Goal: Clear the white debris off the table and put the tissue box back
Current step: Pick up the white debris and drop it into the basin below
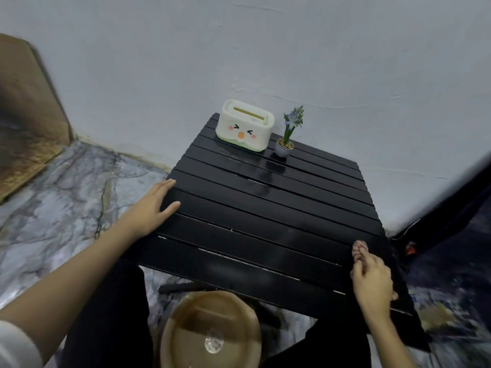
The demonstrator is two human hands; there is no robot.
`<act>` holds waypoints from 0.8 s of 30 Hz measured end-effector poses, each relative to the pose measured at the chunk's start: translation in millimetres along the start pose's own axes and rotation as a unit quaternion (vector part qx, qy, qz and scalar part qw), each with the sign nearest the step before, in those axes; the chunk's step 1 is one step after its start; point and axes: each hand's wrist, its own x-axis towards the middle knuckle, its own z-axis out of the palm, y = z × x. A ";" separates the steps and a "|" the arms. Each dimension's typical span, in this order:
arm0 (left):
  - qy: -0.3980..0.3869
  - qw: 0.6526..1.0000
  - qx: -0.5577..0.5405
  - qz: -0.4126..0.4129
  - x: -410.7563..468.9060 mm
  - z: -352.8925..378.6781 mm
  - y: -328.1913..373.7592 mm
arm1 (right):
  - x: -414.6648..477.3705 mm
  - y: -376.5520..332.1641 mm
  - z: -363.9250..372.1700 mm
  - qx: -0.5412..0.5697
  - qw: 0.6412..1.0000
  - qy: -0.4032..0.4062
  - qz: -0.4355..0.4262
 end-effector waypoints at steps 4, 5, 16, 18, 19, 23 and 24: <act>0.006 1.000 0.004 -0.001 -0.4 -0.2 1.0 | -2.9 -53.1 29.6 -0.004 0.999 0.017 -0.039; 0.008 1.000 0.004 -0.002 -0.1 -0.6 0.5 | -2.9 -69.1 38.4 0.004 0.998 0.008 -0.063; 0.018 1.000 -0.009 -0.014 -1.3 -2.8 3.7 | -84.5 -235.4 99.6 0.146 0.891 -0.178 -0.391; 0.016 1.000 -0.012 -0.016 -0.7 -3.5 5.4 | -67.2 -220.6 92.4 0.160 0.881 -0.218 -0.389; 0.014 1.000 -0.013 -0.016 -0.2 -4.0 5.9 | -53.4 -206.3 85.0 0.195 0.880 -0.225 -0.369; 0.014 1.000 -0.018 -0.020 -1.1 -4.1 5.5 | 28.3 -97.4 39.5 0.133 0.959 -0.063 -0.243; 0.015 1.000 -0.016 -0.020 -0.7 -3.9 5.6 | 45.8 -57.5 25.8 0.098 0.979 -0.027 -0.177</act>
